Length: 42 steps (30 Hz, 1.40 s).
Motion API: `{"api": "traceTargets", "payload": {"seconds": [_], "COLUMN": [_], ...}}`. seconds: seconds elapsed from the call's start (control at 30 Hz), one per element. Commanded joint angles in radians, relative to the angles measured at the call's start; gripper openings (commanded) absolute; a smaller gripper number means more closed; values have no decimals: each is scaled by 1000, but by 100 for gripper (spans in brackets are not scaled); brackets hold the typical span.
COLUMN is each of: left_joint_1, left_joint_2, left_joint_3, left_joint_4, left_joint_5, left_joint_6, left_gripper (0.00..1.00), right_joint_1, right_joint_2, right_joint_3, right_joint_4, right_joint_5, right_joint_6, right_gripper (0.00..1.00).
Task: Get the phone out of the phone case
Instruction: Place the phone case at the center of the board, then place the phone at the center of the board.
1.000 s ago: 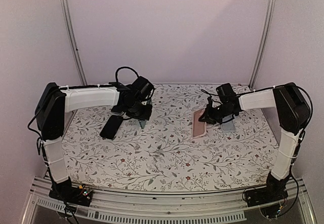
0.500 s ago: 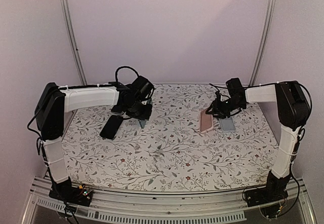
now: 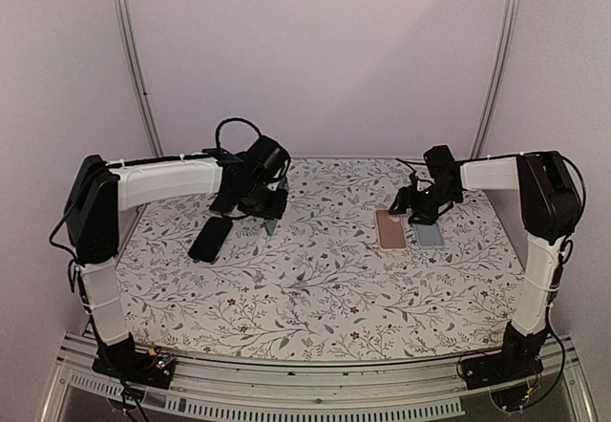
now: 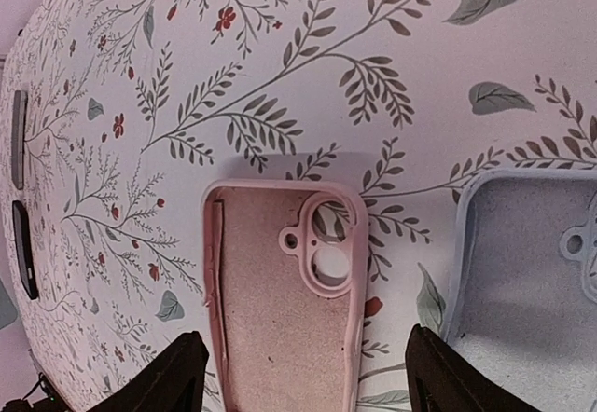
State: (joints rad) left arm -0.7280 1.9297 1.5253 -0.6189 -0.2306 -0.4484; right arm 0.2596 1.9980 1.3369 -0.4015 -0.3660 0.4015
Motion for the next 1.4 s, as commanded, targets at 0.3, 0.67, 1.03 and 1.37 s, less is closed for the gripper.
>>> {"api": "traceTargets", "payload": {"seconds": [0.3,0.67,1.03,1.37], "left_joint_1": [82,120,132,139], "left_joint_2": [124,379,582,652], "left_joint_3": [224,559,794,849], "left_joint_4": [-77,-248,-363,-412], "left_joint_5": [-130,-302,-450,-506], "left_joint_6": [111,224,289,296], "left_gripper": [0,0,3,5], "right_joint_1": [32,103,132,143], "right_joint_2": [-295,-642,-863,-908], "right_joint_3": [-114,-327,-360,-358], "right_joint_4": [64,267,285,277], "right_joint_5": [88,11,-26,-48], "right_joint_6": [22,77,69,72], "right_gripper": [85,96,99,99]}}
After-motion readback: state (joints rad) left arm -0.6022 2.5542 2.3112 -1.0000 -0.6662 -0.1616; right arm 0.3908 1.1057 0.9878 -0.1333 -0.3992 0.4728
